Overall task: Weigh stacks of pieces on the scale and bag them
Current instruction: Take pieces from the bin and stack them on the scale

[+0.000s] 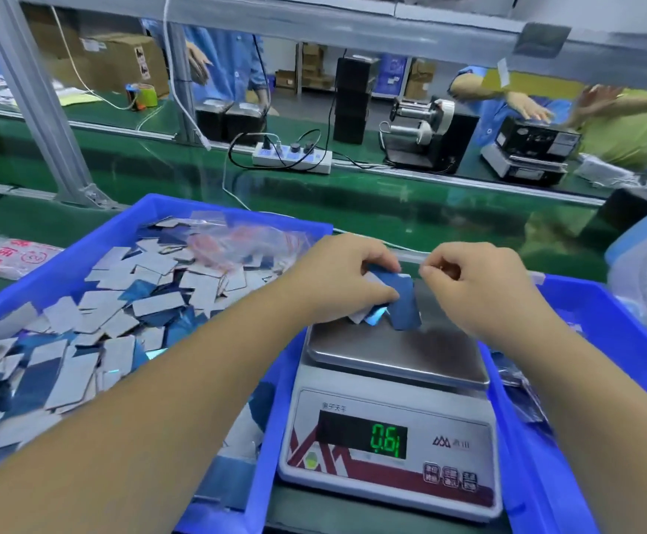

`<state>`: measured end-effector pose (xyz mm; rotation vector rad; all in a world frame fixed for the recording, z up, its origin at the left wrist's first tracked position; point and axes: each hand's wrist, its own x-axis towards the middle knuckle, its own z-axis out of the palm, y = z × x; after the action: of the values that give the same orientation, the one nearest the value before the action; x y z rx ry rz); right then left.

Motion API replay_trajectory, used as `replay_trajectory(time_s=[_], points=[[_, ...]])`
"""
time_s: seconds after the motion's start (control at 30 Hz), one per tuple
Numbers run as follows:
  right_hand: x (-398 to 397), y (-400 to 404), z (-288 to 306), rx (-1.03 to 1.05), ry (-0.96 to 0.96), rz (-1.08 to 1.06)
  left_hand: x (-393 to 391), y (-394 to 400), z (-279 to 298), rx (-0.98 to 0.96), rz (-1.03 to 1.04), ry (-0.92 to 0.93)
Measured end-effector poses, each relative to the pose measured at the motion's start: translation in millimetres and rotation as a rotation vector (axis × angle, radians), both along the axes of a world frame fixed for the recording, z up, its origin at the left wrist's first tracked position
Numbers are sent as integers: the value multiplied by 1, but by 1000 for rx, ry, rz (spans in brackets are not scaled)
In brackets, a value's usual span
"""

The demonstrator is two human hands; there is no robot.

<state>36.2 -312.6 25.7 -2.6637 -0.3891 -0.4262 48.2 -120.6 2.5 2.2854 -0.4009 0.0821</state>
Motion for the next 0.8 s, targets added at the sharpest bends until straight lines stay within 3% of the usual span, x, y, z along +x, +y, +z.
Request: replay_trajectory(time_s=[0.1,0.27,0.43,0.6,0.8], points=[[4,3,-8,-21,28,2,-1,6,-7,126,-39,-37],[2,7,-13,-16,55,23,0,21,-7,-169,-40,-35],[2,6,-13,1,74,15,10,64,-7,-215,277,4],[0,7,-13,-3,87,6,13,86,-13,175,465,204],[1,6,-13,12,84,7,2,83,-12,643,239,462]])
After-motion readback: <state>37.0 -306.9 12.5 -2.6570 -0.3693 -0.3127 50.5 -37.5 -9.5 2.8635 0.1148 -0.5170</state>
